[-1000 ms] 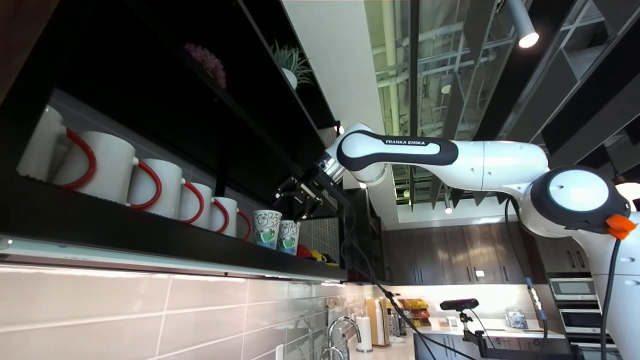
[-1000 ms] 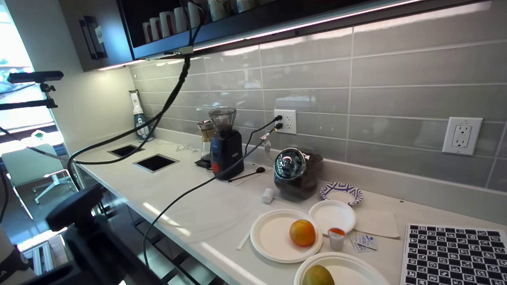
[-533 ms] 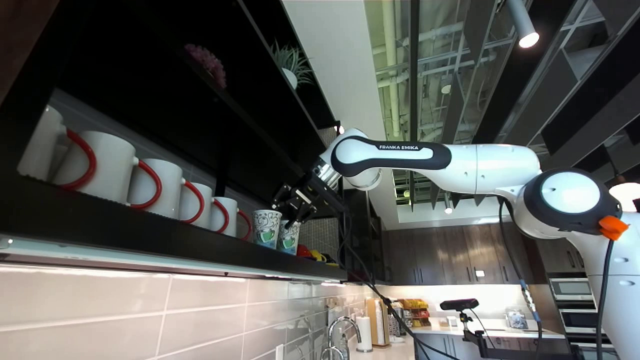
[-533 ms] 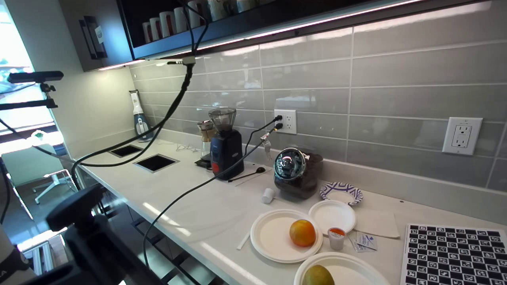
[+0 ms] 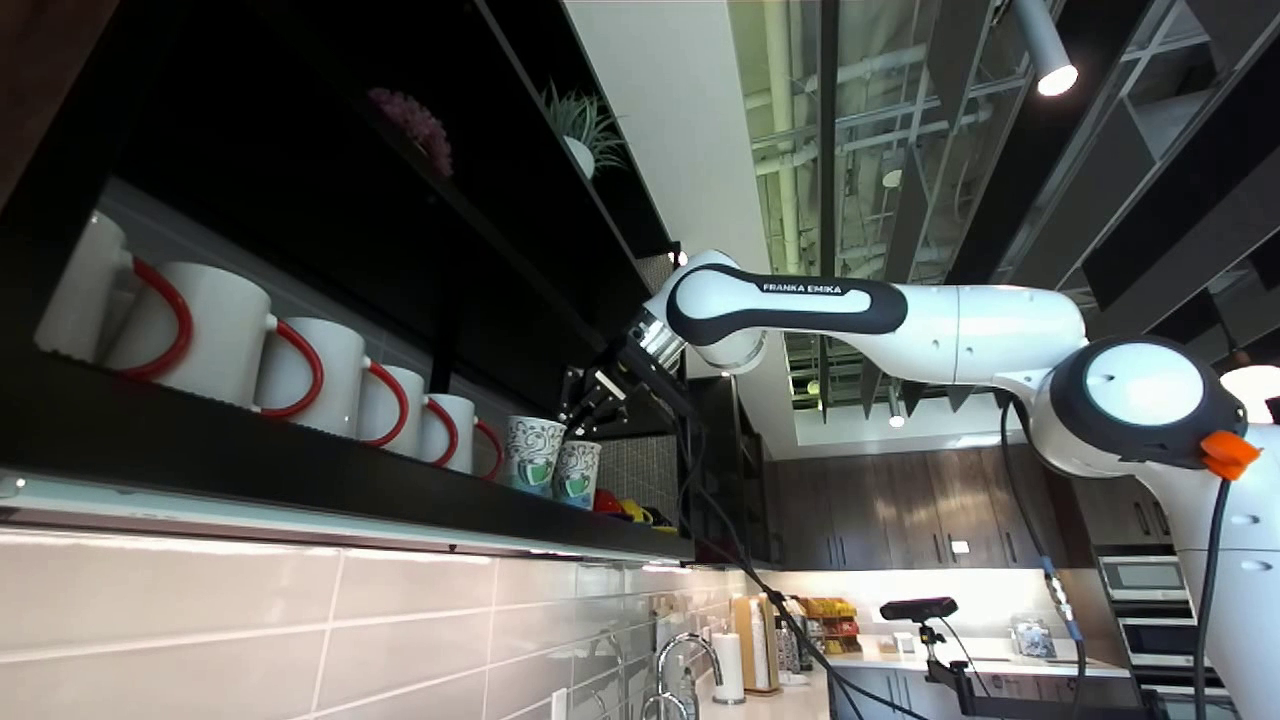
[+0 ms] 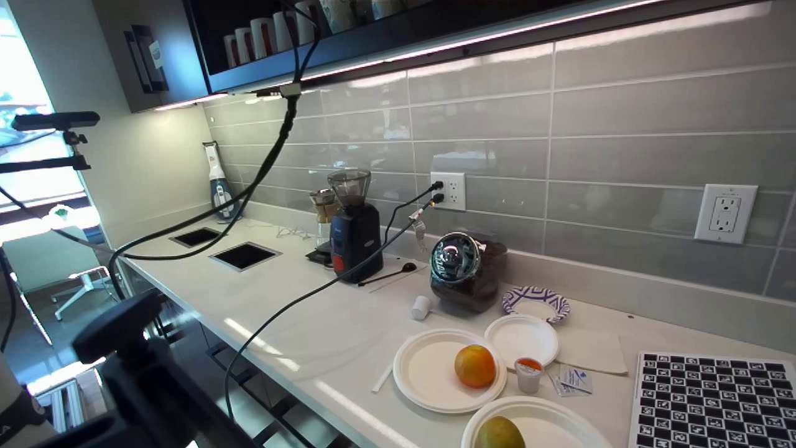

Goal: Put the left cup in the right cup

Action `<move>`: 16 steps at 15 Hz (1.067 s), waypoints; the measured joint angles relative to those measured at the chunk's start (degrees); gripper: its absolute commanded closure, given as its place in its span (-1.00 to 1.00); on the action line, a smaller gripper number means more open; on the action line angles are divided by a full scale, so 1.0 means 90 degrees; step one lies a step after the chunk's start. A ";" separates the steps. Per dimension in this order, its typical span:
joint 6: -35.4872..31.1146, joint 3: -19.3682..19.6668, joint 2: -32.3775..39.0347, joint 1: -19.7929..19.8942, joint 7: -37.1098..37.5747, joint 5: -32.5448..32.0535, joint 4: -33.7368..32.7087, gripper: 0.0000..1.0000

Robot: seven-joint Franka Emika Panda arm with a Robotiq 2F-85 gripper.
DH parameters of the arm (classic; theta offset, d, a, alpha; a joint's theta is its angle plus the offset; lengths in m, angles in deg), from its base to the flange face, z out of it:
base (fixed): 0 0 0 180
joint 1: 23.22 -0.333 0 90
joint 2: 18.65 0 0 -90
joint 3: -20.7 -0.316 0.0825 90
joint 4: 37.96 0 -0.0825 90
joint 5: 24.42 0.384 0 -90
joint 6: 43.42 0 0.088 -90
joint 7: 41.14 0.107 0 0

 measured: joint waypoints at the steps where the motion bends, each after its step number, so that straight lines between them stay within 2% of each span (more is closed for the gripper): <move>1: 0.0009 0.0008 -0.0013 0.0002 0.0014 0.0003 -0.0007 1.00; 8: -0.0054 0.0037 -0.0354 0.0009 0.0045 0.0001 -0.0025 0.98; 16: -0.0721 0.0053 -0.0872 0.0239 0.0256 -0.0517 0.0018 0.98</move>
